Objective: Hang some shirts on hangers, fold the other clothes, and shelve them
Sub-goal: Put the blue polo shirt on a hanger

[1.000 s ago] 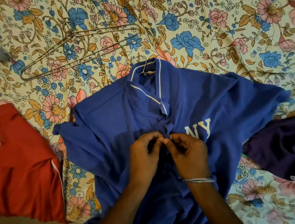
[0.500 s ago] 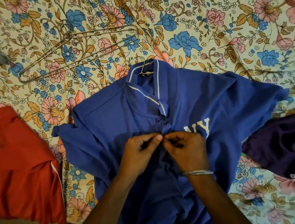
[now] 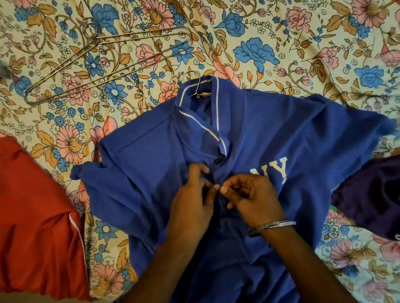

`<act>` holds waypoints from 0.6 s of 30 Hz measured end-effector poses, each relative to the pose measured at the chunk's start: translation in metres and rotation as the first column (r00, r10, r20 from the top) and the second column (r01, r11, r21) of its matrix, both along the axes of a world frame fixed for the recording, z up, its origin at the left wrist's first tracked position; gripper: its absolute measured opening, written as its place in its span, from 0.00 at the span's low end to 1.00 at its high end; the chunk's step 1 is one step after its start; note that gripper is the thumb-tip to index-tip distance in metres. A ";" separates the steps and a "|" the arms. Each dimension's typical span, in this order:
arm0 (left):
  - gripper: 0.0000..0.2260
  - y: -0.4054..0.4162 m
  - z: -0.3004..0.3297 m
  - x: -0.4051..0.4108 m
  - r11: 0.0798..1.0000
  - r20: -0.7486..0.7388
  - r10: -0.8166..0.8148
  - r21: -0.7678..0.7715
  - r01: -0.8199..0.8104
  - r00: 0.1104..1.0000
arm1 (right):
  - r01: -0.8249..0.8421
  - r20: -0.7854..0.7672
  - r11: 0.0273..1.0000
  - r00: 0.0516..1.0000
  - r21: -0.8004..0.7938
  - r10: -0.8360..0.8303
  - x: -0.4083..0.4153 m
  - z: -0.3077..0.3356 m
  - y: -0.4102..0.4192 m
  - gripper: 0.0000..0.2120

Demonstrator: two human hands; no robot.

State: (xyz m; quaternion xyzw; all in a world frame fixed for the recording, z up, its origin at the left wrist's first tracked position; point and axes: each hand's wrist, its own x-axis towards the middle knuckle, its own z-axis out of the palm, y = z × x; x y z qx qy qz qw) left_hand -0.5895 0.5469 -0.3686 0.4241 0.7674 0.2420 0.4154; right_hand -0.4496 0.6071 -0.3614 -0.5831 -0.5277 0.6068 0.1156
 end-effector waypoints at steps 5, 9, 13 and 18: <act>0.11 0.013 0.015 0.004 0.995 -0.079 0.097 0.016 -0.096 0.992 | -0.005 0.238 0.836 0.960 0.549 -0.151 -0.014 0.016 0.004 0.07; 0.07 0.011 0.015 0.007 0.909 0.041 0.350 0.228 -0.350 0.936 | -0.221 0.539 0.871 0.840 0.438 -0.058 -0.028 0.025 0.014 0.17; 0.08 0.015 0.010 0.004 0.971 -0.132 0.161 0.201 -0.133 0.978 | -0.181 0.563 0.906 0.823 0.381 -0.073 -0.025 0.022 0.020 0.13; 0.08 0.029 0.019 0.007 0.984 -0.306 0.112 0.169 -0.062 0.945 | -0.365 0.694 0.856 0.720 0.365 0.011 -0.016 0.030 0.019 0.05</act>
